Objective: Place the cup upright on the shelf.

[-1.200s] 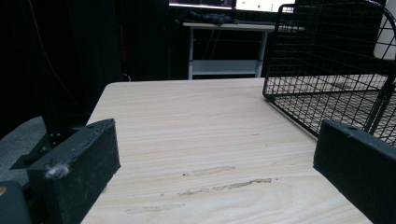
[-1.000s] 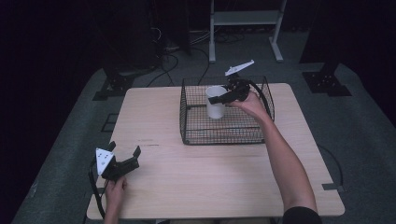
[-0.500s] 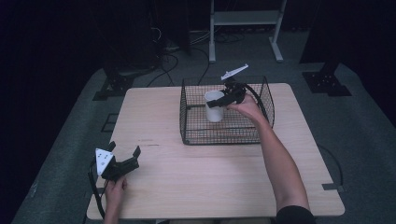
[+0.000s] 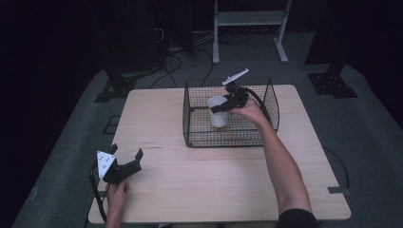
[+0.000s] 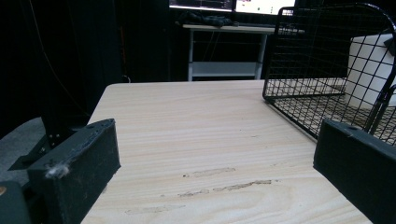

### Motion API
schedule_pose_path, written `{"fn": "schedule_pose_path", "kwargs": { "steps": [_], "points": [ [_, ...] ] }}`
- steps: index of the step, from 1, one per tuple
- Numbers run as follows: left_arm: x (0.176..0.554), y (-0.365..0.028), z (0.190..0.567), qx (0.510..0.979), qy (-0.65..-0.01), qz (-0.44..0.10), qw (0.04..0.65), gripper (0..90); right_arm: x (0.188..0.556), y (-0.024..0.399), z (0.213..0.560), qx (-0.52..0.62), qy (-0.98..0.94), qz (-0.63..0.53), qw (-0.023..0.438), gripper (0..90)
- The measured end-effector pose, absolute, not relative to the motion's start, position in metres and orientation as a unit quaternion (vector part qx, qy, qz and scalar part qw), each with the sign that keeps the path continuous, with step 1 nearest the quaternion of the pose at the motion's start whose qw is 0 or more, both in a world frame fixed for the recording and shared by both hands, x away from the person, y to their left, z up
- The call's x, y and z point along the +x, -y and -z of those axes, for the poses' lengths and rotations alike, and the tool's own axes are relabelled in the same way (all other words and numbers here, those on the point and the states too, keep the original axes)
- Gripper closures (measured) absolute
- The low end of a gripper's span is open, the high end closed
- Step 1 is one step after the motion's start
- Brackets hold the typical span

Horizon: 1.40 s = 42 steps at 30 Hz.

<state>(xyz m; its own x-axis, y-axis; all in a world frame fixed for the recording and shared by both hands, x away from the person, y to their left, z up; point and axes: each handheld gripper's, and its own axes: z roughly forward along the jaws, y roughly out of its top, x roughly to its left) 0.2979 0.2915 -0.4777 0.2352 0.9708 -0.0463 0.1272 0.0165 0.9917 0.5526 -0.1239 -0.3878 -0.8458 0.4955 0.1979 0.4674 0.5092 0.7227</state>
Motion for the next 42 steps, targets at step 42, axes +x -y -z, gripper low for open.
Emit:
{"fn": "schedule_pose_path", "kwargs": {
  "steps": [42],
  "points": [
    [0.298,-0.291,0.478,0.579,-0.473,-0.398,0.532,0.0,0.547,0.113,0.39,0.272,-0.874,-0.402,0.024,16.5]
  ]
}}
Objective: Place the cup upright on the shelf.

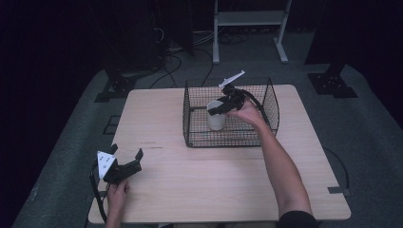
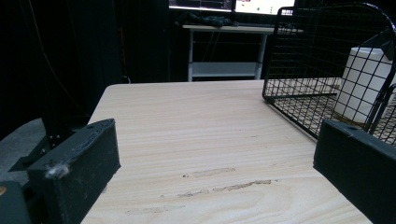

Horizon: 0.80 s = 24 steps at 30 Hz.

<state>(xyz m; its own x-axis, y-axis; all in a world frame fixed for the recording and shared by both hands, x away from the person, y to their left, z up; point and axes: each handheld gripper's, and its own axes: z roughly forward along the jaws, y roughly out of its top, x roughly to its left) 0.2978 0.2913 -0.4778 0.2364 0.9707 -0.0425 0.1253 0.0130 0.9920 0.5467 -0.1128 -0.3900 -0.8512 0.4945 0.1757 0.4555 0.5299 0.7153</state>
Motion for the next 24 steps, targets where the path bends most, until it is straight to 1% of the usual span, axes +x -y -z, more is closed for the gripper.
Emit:
{"fn": "schedule_pose_path", "kwargs": {
  "steps": [14,18,20,24],
  "points": [
    [0.297,-0.29,0.478,0.581,-0.47,-0.399,0.531,0.0,0.543,0.119,0.376,0.273,-0.862,-0.425,0.046,14.5],
    [0.297,-0.291,0.478,0.58,-0.471,-0.398,0.532,0.0,0.538,0.124,0.367,0.271,-0.857,-0.436,0.042,14.5],
    [0.297,-0.29,0.478,0.581,-0.47,-0.399,0.531,0.0,0.534,0.127,0.364,0.266,-0.855,-0.442,0.048,14.5],
    [0.297,-0.29,0.478,0.581,-0.47,-0.4,0.531,0.0,0.525,0.135,0.359,0.263,-0.849,-0.458,0.036,14.6]
  ]
}}
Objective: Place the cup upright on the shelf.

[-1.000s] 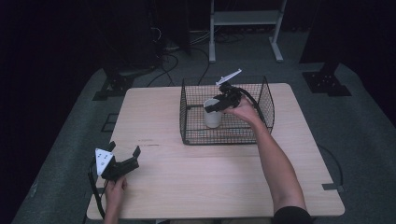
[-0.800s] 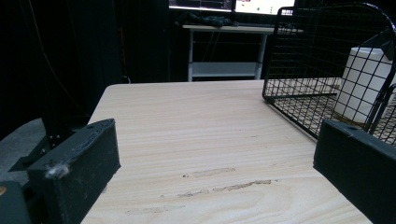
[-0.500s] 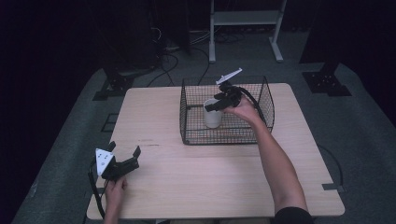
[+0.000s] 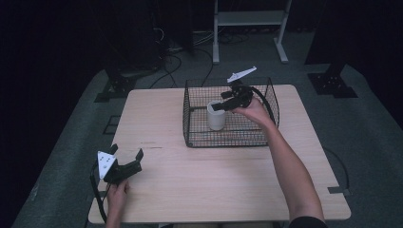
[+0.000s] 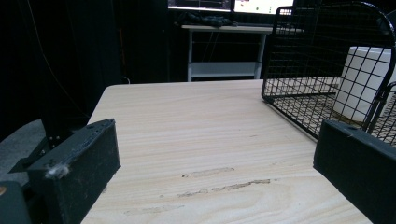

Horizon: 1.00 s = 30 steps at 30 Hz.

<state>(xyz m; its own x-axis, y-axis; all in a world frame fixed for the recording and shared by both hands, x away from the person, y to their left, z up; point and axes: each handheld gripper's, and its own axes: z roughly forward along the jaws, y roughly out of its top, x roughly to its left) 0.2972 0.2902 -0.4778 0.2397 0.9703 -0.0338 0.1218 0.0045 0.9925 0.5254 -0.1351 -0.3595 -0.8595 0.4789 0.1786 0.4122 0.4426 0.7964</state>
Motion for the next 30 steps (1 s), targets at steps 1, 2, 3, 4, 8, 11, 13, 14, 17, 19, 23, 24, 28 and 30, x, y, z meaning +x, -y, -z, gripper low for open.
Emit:
{"fn": "schedule_pose_path", "kwargs": {
  "steps": [1,2,3,4,8,11,13,14,17,19,23,24,28,30],
  "points": [
    [0.297,-0.29,0.478,0.582,-0.469,-0.4,0.53,0.0,0.524,0.137,0.359,0.262,-0.849,-0.458,0.034,14.6],
    [0.297,-0.29,0.478,0.582,-0.469,-0.4,0.53,0.0,0.521,0.139,0.358,0.261,-0.848,-0.46,0.036,14.6],
    [0.297,-0.29,0.478,0.582,-0.469,-0.4,0.53,0.0,0.519,0.142,0.357,0.259,-0.847,-0.463,0.034,14.6],
    [0.297,-0.29,0.478,0.581,-0.47,-0.4,0.531,0.0,0.517,0.143,0.356,0.26,-0.846,-0.464,0.033,14.6],
    [0.297,-0.29,0.478,0.582,-0.469,-0.401,0.53,0.0,0.508,0.153,0.352,0.258,-0.843,-0.472,0.033,14.6],
    [0.297,-0.29,0.478,0.582,-0.469,-0.4,0.53,0.0,0.502,0.158,0.35,0.258,-0.84,-0.476,0.03,14.6],
    [0.297,-0.29,0.478,0.581,-0.47,-0.4,0.531,0.0,0.498,0.161,0.35,0.257,-0.839,-0.478,0.029,14.6],
    [0.297,-0.29,0.478,0.581,-0.47,-0.399,0.531,0.0,0.496,0.163,0.35,0.259,-0.839,-0.477,0.024,14.6],
    [0.297,-0.29,0.478,0.581,-0.47,-0.4,0.531,0.0,0.491,0.165,0.351,0.255,-0.84,-0.478,0.024,14.6],
    [0.297,-0.29,0.478,0.581,-0.469,-0.401,0.53,0.0,0.486,0.167,0.35,0.251,-0.843,-0.476,0.021,14.6],
    [0.297,-0.29,0.478,0.582,-0.469,-0.401,0.529,0.0,0.479,0.172,0.35,0.247,-0.843,-0.477,0.023,14.6],
    [0.297,-0.29,0.478,0.582,-0.469,-0.401,0.529,0.0,0.478,0.173,0.35,0.245,-0.843,-0.477,0.023,14.6],
    [0.297,-0.29,0.478,0.582,-0.469,-0.401,0.529,0.0,0.471,0.177,0.349,0.241,-0.843,-0.479,0.024,14.7],
    [0.297,-0.29,0.478,0.583,-0.468,-0.401,0.529,0.0,0.468,0.179,0.349,0.239,-0.843,-0.481,0.024,14.9]
  ]
}}
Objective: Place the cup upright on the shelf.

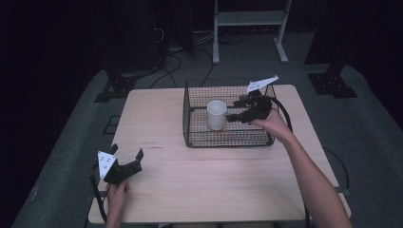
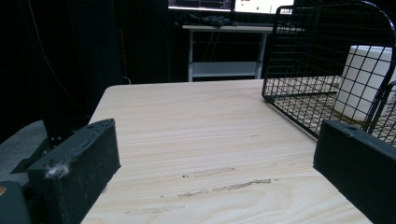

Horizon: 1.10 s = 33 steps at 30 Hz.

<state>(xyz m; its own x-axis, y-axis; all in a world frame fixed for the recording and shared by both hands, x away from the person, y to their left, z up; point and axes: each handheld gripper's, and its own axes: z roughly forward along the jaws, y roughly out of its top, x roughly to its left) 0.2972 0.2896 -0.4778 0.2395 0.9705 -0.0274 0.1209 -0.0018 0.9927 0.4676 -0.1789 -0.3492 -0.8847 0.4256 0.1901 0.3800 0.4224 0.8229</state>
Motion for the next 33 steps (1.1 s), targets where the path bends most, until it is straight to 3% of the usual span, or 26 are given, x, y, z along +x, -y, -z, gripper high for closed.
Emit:
{"fn": "schedule_pose_path", "kwargs": {
  "steps": [33],
  "points": [
    [0.297,-0.289,0.478,0.585,-0.467,-0.403,0.527,0.0,0.412,0.209,0.364,0.211,-0.847,-0.487,0.016,15.1]
  ]
}}
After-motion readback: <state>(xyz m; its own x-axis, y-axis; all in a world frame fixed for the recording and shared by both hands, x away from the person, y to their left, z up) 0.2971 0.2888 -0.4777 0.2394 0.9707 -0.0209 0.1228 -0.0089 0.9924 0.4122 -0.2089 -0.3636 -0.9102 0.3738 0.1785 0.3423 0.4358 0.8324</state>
